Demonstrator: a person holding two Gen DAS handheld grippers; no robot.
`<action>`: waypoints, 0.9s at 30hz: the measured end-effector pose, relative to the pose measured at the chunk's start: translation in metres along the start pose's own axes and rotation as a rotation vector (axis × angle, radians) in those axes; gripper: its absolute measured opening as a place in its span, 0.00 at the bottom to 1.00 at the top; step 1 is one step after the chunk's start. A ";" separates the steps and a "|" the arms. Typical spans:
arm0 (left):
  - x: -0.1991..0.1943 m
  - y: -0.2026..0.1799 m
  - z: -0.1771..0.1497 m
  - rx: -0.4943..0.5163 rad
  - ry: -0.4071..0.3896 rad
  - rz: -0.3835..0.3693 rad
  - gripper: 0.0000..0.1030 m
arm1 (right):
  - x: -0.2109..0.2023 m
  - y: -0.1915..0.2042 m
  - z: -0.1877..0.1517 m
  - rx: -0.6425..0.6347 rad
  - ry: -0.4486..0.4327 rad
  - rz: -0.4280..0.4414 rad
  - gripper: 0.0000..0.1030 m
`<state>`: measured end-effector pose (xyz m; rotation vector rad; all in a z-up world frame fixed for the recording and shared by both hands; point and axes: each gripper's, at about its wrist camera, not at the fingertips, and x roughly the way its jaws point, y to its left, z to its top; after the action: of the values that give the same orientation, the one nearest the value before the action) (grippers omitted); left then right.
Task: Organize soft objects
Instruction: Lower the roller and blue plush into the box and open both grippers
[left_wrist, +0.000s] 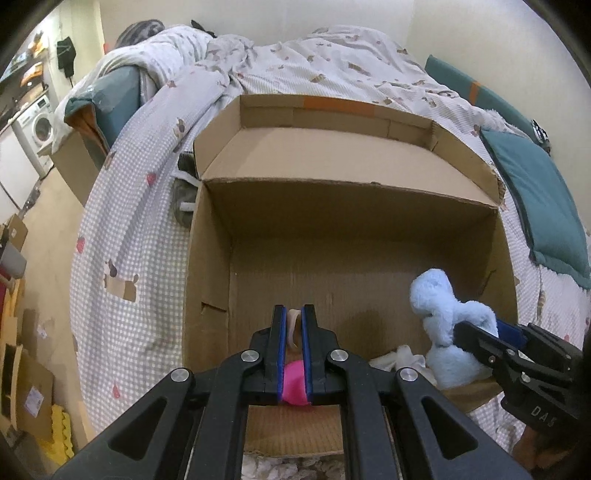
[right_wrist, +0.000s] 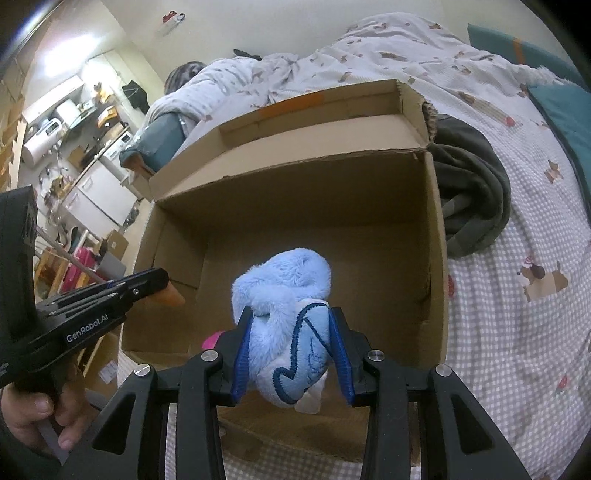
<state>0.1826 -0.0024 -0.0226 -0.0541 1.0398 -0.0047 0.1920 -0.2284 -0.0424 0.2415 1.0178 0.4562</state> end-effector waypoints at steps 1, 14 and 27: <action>0.001 0.000 0.000 -0.003 0.005 0.000 0.07 | 0.001 -0.001 0.000 0.001 0.002 -0.002 0.40; 0.004 -0.007 -0.005 0.031 0.021 0.009 0.11 | 0.000 -0.004 -0.001 0.018 0.003 0.003 0.43; 0.004 -0.008 -0.005 0.028 0.015 0.045 0.60 | -0.002 -0.009 0.001 0.057 -0.009 0.003 0.67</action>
<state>0.1804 -0.0109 -0.0279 -0.0054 1.0552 0.0214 0.1942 -0.2373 -0.0444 0.2959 1.0225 0.4292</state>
